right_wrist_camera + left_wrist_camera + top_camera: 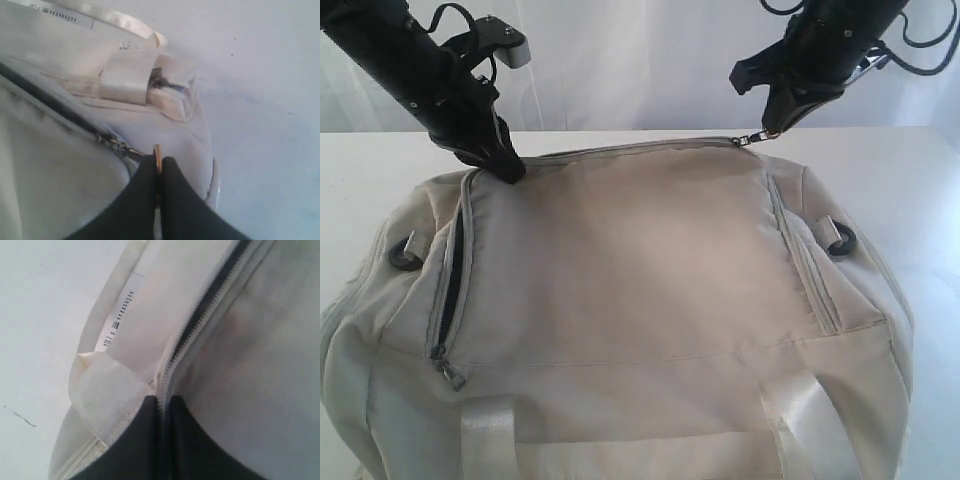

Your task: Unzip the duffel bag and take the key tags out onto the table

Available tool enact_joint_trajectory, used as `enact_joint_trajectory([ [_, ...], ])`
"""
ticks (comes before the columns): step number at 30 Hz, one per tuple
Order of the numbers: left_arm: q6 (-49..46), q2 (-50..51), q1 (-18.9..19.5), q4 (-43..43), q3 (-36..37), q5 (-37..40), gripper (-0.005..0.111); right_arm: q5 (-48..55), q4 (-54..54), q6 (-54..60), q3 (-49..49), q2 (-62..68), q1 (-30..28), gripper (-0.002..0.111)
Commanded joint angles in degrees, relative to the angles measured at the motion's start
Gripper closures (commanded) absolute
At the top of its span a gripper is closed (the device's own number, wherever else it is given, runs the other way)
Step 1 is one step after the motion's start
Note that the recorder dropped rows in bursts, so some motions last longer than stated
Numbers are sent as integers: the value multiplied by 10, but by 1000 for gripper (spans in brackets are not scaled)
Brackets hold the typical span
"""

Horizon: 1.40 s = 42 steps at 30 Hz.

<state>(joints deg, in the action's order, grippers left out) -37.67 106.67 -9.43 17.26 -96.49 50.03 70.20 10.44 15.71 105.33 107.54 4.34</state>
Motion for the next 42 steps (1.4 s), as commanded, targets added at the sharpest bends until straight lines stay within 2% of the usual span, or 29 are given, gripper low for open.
enact_joint_trajectory([
  [1,7,-7,2,-19,-1,18,107,-2,-28,6,-68,-61,-10,108],
  [4,9,-7,2,-19,-1,18,107,-2,-31,6,-121,-97,-10,108],
  [8,9,-7,2,-14,-3,21,106,-56,-25,6,-155,-99,-10,108],
  [9,9,-7,2,-5,-5,30,102,-68,-25,6,-155,-95,-10,108],
  [11,-13,-7,2,15,-23,67,75,-89,-24,6,-155,-88,-10,108],
  [12,-23,-7,1,19,-37,94,52,-108,-22,6,-155,-84,-10,108],
  [14,-3,-7,0,45,-69,113,33,-142,-16,6,-155,-80,-10,108],
  [15,5,-7,-1,65,-82,117,34,-150,-9,7,-155,-77,-10,108],
  [17,14,-7,-17,97,-124,134,47,-161,30,38,-154,-71,-10,108],
  [18,-7,-3,-46,91,-145,136,51,-163,56,51,-154,-62,-10,108],
  [21,-3,43,-115,41,-192,95,51,-157,88,53,-152,-45,-10,108],
  [23,8,80,-134,45,-220,72,47,-146,92,53,-152,-45,-10,108],
  [27,-7,140,-164,58,-278,49,47,-135,82,57,-152,-49,-11,108],
  [35,-91,160,-193,56,-309,14,46,-125,78,61,-152,-49,-20,108],
  [40,-102,160,-200,56,-309,38,33,-124,78,65,-152,-49,-21,108],
  [42,-105,160,-200,30,-309,48,33,-124,78,65,-152,-49,-21,108],
])
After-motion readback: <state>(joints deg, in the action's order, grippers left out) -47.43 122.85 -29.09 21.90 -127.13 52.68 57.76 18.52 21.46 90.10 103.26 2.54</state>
